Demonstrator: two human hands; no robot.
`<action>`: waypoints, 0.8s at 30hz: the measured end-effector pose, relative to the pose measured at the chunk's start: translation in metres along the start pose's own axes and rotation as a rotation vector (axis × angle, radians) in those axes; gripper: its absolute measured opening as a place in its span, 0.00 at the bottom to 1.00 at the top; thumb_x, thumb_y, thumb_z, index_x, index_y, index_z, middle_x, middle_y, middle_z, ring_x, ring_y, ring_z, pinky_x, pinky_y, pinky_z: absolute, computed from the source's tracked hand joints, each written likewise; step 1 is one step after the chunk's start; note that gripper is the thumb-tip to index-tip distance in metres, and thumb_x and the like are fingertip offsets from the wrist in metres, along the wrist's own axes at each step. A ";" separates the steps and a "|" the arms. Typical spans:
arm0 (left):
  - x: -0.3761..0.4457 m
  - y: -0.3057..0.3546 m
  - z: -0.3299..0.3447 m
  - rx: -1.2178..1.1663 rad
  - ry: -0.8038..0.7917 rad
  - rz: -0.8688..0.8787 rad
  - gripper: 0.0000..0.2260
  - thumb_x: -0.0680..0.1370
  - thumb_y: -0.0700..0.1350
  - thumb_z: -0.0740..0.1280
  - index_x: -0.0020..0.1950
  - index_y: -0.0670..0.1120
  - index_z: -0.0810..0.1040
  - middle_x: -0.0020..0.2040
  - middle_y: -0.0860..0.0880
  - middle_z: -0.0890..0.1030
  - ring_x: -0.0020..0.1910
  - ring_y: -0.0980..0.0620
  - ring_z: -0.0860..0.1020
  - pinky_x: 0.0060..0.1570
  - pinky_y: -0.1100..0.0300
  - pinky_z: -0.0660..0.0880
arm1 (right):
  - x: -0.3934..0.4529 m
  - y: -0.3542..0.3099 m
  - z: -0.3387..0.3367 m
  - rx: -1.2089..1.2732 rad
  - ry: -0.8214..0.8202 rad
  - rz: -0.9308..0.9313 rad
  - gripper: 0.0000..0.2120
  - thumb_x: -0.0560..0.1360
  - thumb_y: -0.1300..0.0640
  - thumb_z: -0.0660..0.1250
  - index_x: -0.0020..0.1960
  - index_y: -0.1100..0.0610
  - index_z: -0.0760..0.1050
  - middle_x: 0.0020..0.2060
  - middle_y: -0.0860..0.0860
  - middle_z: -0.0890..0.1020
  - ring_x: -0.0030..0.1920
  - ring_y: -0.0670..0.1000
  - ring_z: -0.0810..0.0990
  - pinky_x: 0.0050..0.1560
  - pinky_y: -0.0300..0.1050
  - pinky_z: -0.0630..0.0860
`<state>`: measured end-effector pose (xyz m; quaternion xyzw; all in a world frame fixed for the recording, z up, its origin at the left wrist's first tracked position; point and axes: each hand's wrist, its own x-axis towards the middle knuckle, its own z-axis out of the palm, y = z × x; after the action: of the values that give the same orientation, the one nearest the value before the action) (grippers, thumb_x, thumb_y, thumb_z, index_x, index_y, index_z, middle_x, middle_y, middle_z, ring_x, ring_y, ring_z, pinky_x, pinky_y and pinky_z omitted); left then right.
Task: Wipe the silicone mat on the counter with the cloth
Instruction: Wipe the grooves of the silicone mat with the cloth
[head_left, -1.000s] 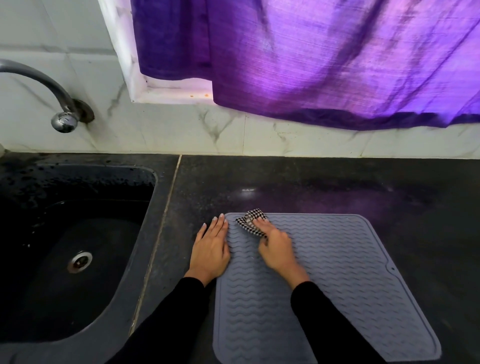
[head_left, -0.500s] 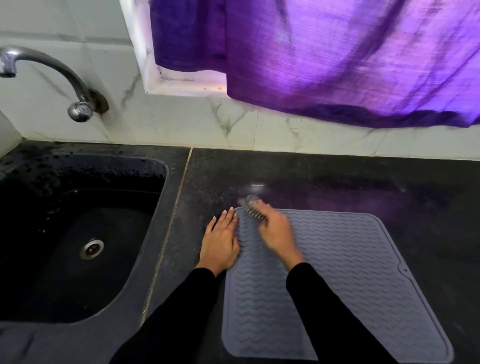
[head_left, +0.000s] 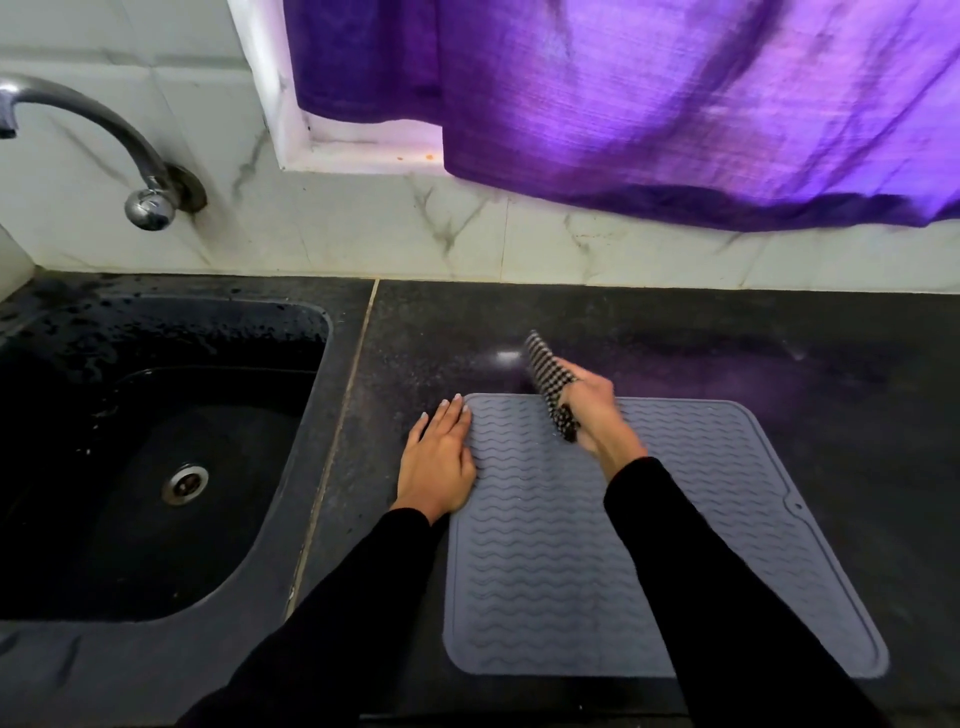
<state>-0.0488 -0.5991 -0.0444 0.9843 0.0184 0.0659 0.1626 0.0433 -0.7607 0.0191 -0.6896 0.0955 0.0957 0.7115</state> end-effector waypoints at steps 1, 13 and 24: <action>0.000 0.000 0.000 -0.005 0.007 -0.001 0.37 0.68 0.54 0.36 0.75 0.45 0.57 0.77 0.50 0.55 0.75 0.53 0.52 0.73 0.56 0.46 | -0.003 -0.006 -0.007 -0.032 0.098 -0.014 0.15 0.73 0.60 0.68 0.60 0.56 0.78 0.56 0.51 0.81 0.44 0.46 0.81 0.51 0.40 0.78; 0.001 -0.001 0.005 -0.021 0.052 -0.002 0.34 0.70 0.53 0.40 0.73 0.44 0.62 0.75 0.48 0.60 0.74 0.52 0.57 0.73 0.55 0.49 | -0.078 0.059 -0.017 -0.941 0.033 -0.360 0.30 0.70 0.67 0.61 0.70 0.50 0.67 0.71 0.48 0.67 0.73 0.48 0.62 0.73 0.41 0.52; 0.002 0.000 0.003 -0.032 0.057 -0.023 0.36 0.69 0.54 0.39 0.73 0.45 0.63 0.75 0.49 0.60 0.74 0.52 0.57 0.73 0.56 0.49 | -0.053 0.017 -0.041 0.030 0.075 0.031 0.24 0.72 0.73 0.57 0.62 0.56 0.75 0.43 0.51 0.85 0.41 0.46 0.83 0.42 0.37 0.77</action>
<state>-0.0467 -0.5996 -0.0475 0.9791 0.0333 0.0922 0.1782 -0.0124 -0.8013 0.0154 -0.6805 0.1341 0.0793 0.7160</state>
